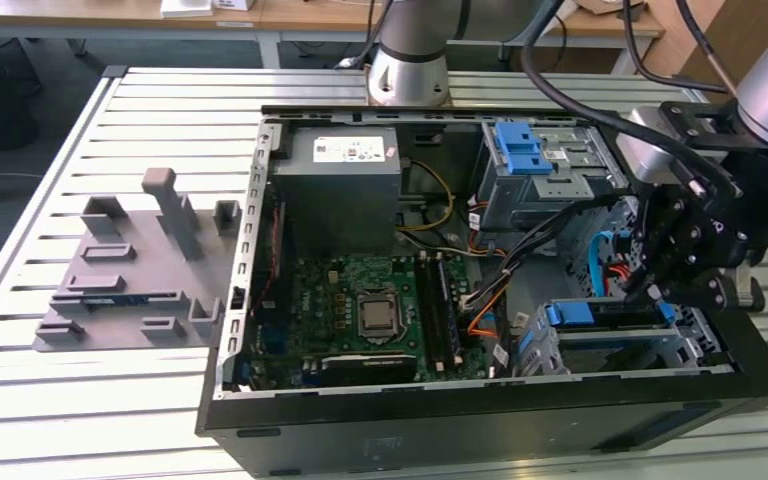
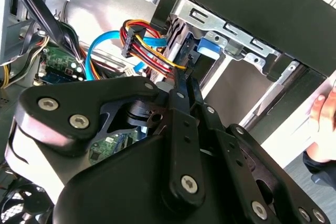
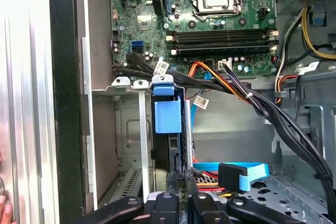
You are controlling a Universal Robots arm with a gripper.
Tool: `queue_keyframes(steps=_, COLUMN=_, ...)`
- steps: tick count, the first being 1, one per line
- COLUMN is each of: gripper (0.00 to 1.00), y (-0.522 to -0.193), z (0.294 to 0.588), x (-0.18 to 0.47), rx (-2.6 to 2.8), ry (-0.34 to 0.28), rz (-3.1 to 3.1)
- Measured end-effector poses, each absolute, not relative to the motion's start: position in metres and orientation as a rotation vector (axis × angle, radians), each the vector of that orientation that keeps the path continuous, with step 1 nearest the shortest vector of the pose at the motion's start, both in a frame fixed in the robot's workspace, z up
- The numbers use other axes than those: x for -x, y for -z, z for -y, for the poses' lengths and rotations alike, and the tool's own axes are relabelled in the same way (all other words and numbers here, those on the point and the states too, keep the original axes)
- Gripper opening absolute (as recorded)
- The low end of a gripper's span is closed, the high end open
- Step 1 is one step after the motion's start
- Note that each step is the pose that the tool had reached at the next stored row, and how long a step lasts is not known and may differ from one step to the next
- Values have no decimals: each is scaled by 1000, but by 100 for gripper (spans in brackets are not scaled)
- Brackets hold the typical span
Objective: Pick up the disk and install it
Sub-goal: 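Insert the first disk wire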
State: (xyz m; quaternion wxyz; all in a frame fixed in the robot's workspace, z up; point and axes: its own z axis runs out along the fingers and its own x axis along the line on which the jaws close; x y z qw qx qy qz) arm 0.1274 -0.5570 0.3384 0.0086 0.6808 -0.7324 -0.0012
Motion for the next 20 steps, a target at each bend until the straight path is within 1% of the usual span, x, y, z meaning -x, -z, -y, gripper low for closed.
queue_keyframes(steps=20, gripper=16, y=-334, z=558, x=-129, rx=-2120, ry=8, rz=2290)
